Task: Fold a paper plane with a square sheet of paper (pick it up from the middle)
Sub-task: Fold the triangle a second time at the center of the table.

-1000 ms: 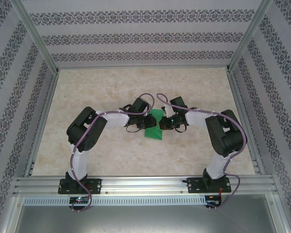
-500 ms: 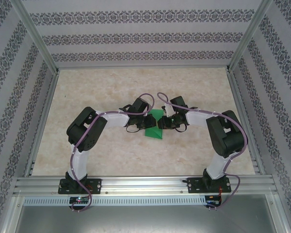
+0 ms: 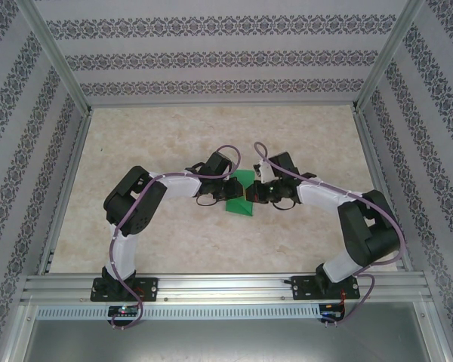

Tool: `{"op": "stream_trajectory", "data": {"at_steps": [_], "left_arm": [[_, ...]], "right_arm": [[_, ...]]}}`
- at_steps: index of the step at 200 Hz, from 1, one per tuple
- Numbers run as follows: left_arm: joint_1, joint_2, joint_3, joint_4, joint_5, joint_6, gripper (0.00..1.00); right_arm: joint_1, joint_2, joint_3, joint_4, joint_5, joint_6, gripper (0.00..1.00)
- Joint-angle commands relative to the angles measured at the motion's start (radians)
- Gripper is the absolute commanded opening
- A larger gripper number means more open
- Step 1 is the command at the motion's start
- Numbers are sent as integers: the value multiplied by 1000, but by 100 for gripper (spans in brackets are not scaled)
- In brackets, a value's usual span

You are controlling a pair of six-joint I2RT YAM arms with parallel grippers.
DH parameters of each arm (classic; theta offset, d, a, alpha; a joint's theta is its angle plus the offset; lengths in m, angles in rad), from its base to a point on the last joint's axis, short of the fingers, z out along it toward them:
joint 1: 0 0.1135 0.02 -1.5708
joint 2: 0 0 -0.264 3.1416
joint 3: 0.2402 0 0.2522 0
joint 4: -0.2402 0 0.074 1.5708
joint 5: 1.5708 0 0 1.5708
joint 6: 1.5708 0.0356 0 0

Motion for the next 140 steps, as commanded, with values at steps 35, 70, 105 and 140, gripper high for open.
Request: {"op": "stream_trajectory", "data": {"at_steps": [35,70,105,140], "left_arm": [[-13,21,-16,-32,-14,32,19],[-13,21,-15,-35,-13,31,18],[-13,24,-9,-41,-11,38,18],[-13,24,-11,-42,-13,39,18]], "right_arm": [[28,47,-13,43,-55,96,0],[25,105,20,20,-49,90,0],[16,119,32,-4,-56,81,1],[13,131,14,-29,-40,66,3]]}}
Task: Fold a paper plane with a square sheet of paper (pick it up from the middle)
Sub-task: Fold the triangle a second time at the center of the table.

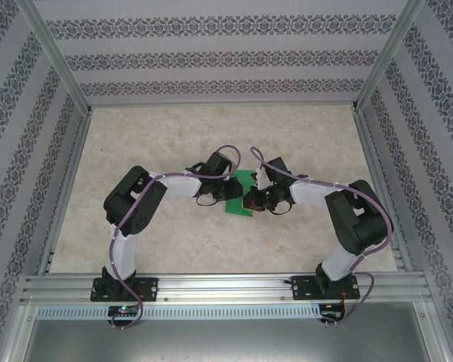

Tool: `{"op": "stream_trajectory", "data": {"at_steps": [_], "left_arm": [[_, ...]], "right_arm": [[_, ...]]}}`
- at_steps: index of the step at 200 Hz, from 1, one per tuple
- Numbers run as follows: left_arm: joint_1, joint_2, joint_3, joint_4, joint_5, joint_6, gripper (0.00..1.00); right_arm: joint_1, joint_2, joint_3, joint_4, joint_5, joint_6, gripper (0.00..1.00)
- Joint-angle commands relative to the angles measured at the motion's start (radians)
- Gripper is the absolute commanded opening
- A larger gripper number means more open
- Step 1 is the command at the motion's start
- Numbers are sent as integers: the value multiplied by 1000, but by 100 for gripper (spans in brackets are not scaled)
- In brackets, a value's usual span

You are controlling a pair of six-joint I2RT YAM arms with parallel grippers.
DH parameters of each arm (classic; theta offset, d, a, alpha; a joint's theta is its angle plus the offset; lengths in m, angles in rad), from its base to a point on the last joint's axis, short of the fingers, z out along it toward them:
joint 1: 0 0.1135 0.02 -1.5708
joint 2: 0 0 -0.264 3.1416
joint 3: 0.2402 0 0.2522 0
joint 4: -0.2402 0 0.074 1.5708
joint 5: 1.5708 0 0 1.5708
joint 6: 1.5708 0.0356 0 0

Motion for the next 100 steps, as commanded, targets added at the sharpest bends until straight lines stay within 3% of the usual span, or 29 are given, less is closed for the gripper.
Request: {"op": "stream_trajectory", "data": {"at_steps": [1,100], "left_arm": [[-12,24,-12,-42,-14,27,18],[-13,27,-17,-38,-17,27,18]], "right_arm": [[-6,23,3,-26,0,-13,3],[-14,28,-63,-32,26,-16,5]]}}
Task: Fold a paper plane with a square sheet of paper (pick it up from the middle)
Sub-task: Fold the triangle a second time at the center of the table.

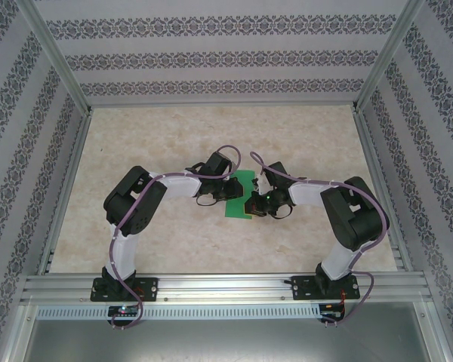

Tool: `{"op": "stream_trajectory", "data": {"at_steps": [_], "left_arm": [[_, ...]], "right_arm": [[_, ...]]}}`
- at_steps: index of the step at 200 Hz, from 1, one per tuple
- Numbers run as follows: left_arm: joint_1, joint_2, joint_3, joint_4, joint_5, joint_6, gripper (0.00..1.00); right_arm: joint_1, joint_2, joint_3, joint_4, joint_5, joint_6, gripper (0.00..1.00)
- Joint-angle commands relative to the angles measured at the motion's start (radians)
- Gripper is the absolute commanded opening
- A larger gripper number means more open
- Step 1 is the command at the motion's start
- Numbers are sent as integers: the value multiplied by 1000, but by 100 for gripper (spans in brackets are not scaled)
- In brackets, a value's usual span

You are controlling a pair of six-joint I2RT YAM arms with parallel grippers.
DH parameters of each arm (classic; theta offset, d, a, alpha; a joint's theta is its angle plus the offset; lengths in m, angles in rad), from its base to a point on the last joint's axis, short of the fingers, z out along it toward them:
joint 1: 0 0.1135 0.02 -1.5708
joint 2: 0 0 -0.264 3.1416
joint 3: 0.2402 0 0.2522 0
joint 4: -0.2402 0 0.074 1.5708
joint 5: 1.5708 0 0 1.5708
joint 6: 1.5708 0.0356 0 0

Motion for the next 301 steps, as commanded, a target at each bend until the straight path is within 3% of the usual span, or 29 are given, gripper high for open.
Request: {"op": "stream_trajectory", "data": {"at_steps": [1,70,108,244,301], "left_arm": [[-13,27,-17,-37,-17,23,18],[-13,30,-19,-33,-15,20,18],[-13,30,-17,-38,-13,24,18],[-13,34,-18,-38,-11,25,18],[-13,37,-18,-47,-19,31,17]], "right_arm": [[-8,-14,-29,-34,32,-12,5],[22,-82,17,-87,17,-11,8],[65,-82,58,-106,78,-8,10],[18,-9,-22,-122,188,-23,9],[20,-55,-39,-85,49,-3,11]]}}
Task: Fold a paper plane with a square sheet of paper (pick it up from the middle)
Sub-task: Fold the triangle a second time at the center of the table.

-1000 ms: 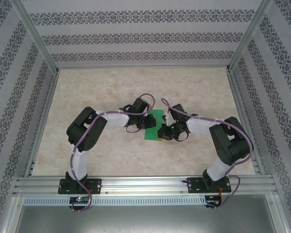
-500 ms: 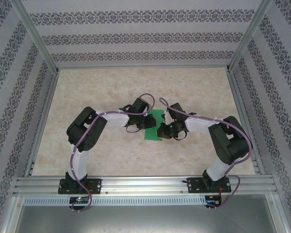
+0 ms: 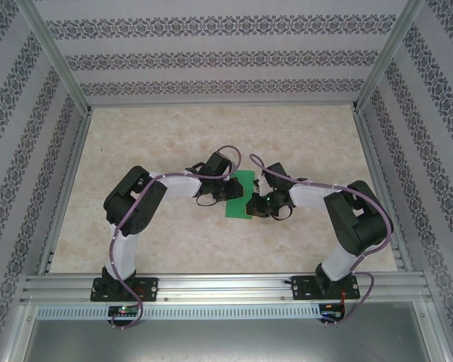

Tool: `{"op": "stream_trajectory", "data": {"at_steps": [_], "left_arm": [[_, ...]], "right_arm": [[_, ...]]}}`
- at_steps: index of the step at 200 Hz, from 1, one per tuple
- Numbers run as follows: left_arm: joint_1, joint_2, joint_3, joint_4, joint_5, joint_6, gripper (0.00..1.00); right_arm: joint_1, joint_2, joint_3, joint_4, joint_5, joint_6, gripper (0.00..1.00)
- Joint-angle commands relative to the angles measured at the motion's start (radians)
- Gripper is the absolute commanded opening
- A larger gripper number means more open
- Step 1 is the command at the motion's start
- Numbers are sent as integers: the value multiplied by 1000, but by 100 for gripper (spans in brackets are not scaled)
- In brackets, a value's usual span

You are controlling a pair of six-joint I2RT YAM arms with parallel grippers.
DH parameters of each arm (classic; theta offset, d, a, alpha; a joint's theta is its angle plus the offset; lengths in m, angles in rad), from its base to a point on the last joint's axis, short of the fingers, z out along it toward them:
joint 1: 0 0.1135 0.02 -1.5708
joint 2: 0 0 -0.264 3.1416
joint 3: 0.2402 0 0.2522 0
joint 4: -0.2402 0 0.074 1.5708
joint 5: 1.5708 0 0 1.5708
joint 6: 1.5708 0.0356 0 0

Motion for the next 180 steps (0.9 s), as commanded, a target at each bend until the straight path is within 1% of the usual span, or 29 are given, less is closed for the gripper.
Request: {"op": "stream_trajectory", "data": {"at_steps": [1,13,27,38,75,109,129,155,180], "left_arm": [[-12,37,-18,-47,-21,25,17],[-12,39,-18,-47,-22,25,17],[-11,37,-19,-52,-27,23,17],[-12,36,-20,-51,-31,22,17],[-12,42,-15,-57,-30,26,16],[-12,43,-13,-63,-34,31,14],[-12,47,-15,-59,-32,29,14],[-11,44,-27,-51,-35,25,13],[-12,45,-25,-48,-32,25,13]], "right_arm": [[-3,-12,-33,-29,-40,6,11],[-3,-17,-47,-20,-45,13,11],[-11,2,-44,-91,6,-10,11],[-15,-1,-63,-88,27,-19,10],[-17,-32,-99,-59,-13,-5,10],[-22,-53,-112,-98,-17,-28,10],[-22,-67,-139,-55,-64,-19,10],[-24,-68,-135,-113,-17,-31,10],[-26,-87,-152,-116,-14,-24,10]]}}
